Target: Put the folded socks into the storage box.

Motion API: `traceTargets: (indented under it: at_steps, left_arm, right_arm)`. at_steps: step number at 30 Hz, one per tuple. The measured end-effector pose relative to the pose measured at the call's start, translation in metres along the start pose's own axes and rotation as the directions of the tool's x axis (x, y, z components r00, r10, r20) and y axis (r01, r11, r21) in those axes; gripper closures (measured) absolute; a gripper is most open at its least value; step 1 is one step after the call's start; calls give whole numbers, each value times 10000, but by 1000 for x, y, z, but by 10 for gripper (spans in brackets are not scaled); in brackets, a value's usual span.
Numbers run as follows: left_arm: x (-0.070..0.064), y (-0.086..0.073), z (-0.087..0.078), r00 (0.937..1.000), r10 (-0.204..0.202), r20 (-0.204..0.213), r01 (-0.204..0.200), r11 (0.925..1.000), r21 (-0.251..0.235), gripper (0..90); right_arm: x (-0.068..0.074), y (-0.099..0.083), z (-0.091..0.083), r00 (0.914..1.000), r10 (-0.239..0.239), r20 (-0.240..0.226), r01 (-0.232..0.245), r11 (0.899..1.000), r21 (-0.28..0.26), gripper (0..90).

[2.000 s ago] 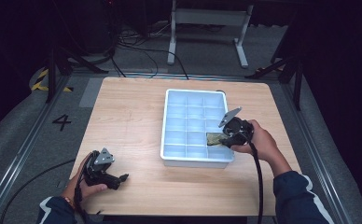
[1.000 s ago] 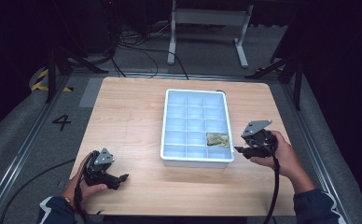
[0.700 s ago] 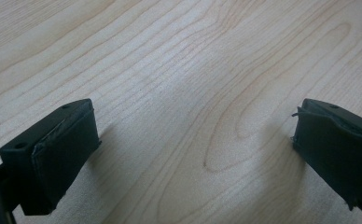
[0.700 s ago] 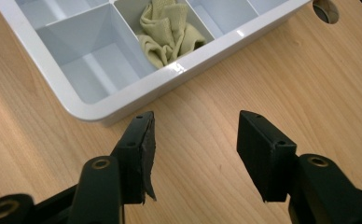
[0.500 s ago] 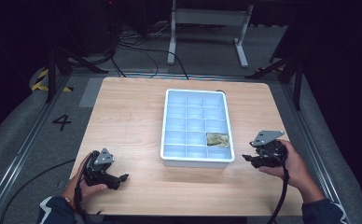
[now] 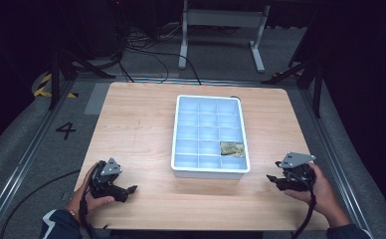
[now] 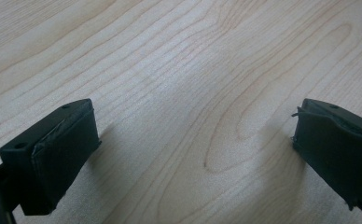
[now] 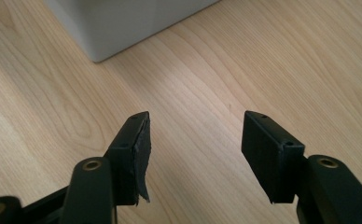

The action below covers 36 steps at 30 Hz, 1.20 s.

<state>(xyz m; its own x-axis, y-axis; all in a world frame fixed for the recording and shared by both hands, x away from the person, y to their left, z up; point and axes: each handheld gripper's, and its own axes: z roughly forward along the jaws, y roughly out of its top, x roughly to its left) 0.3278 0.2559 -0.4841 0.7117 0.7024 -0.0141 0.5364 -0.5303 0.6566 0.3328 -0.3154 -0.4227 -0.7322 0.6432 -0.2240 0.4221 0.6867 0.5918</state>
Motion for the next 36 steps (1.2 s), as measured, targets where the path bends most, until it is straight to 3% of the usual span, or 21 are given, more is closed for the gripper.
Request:
traceTargets:
  at_steps: [6, 14, 20, 25, 27, 36]
  left_arm:
    - [0, 0, 0, 10000, -18, -7, 18, 10000, -8, 2]
    - [0, 0, 0, 10000, -58, -30, 58, 10000, -18, 2]
    - [0, 0, 0, 10000, -66, -45, 66, 10000, -19, 2]
    - [0, 0, 1, 10000, -77, -58, 77, 10000, -24, 2]
    - [0, 0, 1, 9999, -84, -66, 84, 10000, -5, 2]
    - [0, 0, 0, 9996, -210, -211, 211, 9998, 17, 2]
  right_arm:
    - [-2, -21, 0, 9993, 369, 53, -368, 9991, -194, 413]
    - [-7, -52, -4, 9927, 1203, 27, -1200, 9915, -501, 400]
    - [-11, -81, -7, 9774, 2108, -140, -2111, 9719, -1043, 383]
    - [-15, -105, -6, 9528, 3020, -323, -3033, 9408, -1515, 351]
    - [-14, -112, -3, 9452, 3242, -380, -3262, 9339, -1460, 333]
    - [-13, -116, -1, 9379, 3463, -214, -3446, 9226, -1733, 313]
